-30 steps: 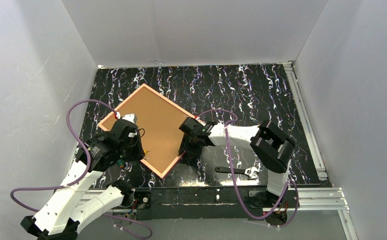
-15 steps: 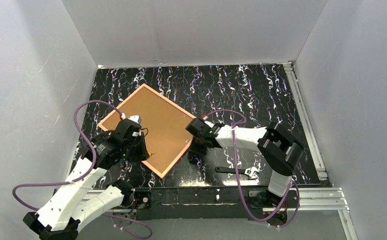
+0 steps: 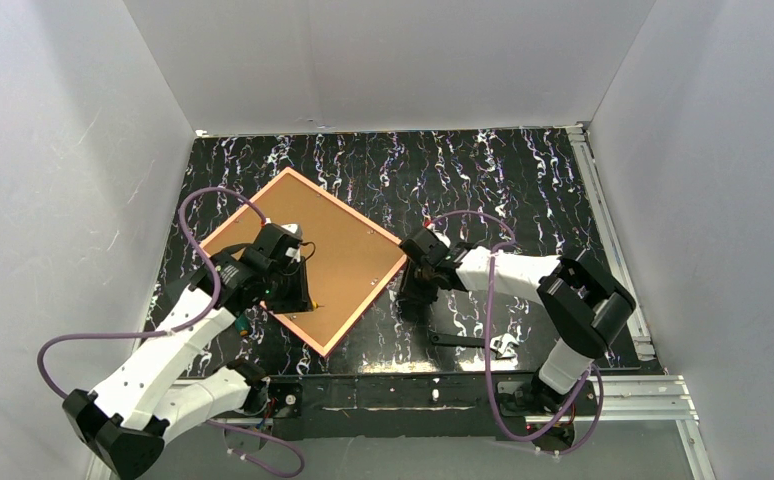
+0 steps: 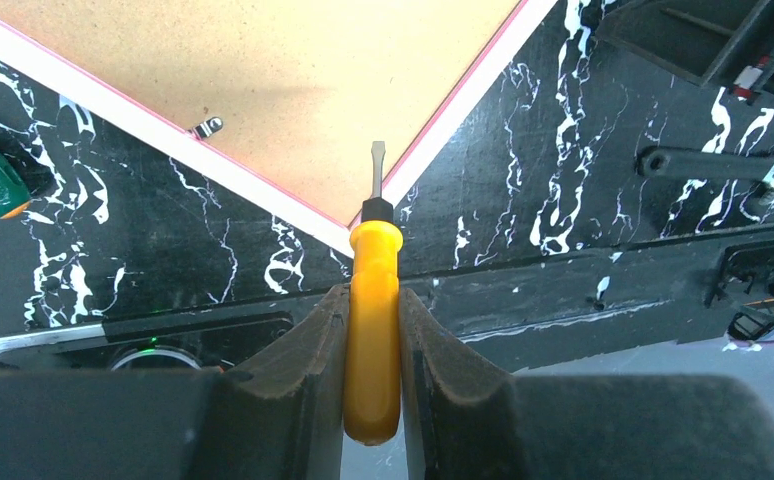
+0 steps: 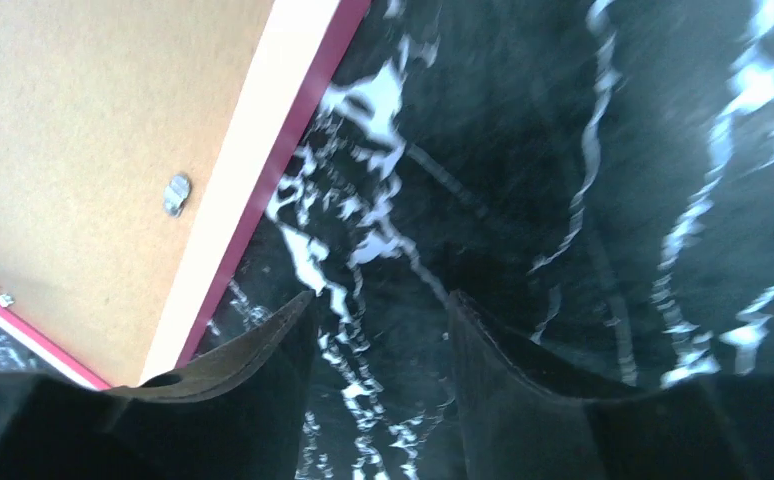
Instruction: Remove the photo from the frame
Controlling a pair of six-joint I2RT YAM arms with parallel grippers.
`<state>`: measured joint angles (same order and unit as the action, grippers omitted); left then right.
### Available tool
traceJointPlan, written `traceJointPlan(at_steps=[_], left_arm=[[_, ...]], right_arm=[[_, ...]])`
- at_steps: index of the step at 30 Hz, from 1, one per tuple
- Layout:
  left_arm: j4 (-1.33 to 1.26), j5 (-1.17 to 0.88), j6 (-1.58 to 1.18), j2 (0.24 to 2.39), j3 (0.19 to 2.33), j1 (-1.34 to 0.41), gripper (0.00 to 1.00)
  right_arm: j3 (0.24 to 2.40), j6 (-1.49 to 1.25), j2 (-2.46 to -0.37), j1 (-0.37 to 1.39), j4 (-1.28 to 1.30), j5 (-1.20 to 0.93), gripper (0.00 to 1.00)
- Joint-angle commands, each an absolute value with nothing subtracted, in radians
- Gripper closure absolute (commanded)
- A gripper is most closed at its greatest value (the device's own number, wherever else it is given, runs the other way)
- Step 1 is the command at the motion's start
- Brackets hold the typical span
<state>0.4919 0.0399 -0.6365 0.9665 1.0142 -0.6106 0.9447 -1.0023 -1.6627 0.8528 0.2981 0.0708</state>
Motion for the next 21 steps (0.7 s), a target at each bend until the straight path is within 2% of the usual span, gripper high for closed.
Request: traceJointPlan(at_steps=[1, 3, 5, 7, 11, 15, 21], left_arm=[[0.546, 0.013, -0.666, 0.992, 1.058, -0.612, 1.00], [0.554, 0.008, -0.668, 0.987, 1.059, -0.611, 1.00], [0.574, 0.025, -0.667, 0.973, 1.057, -0.612, 1.00], [0.587, 0.052, -0.660, 0.954, 1.051, -0.612, 1.00], [0.621, 0.104, -0.633, 0.927, 1.061, -0.612, 1.00], [0.664, 0.132, -0.612, 0.908, 1.080, -0.610, 1.00], [0.676, 0.165, -0.583, 0.903, 1.081, -0.611, 1.00]], right_arm=[[1.049, -0.637, -1.644, 0.747, 0.380, 0.022, 0.38], [1.128, -0.463, -1.656, 0.731, 0.452, 0.101, 0.25], [1.209, -0.294, -1.682, 0.699, 0.482, 0.111, 0.22], [1.301, -0.163, -1.735, 0.658, 0.496, 0.020, 0.20], [1.514, 0.020, -1.883, 0.623, 0.548, -0.133, 0.21], [1.658, 0.084, -2.012, 0.622, 0.580, -0.205, 0.25], [1.733, 0.070, -2.097, 0.624, 0.550, -0.274, 0.34]])
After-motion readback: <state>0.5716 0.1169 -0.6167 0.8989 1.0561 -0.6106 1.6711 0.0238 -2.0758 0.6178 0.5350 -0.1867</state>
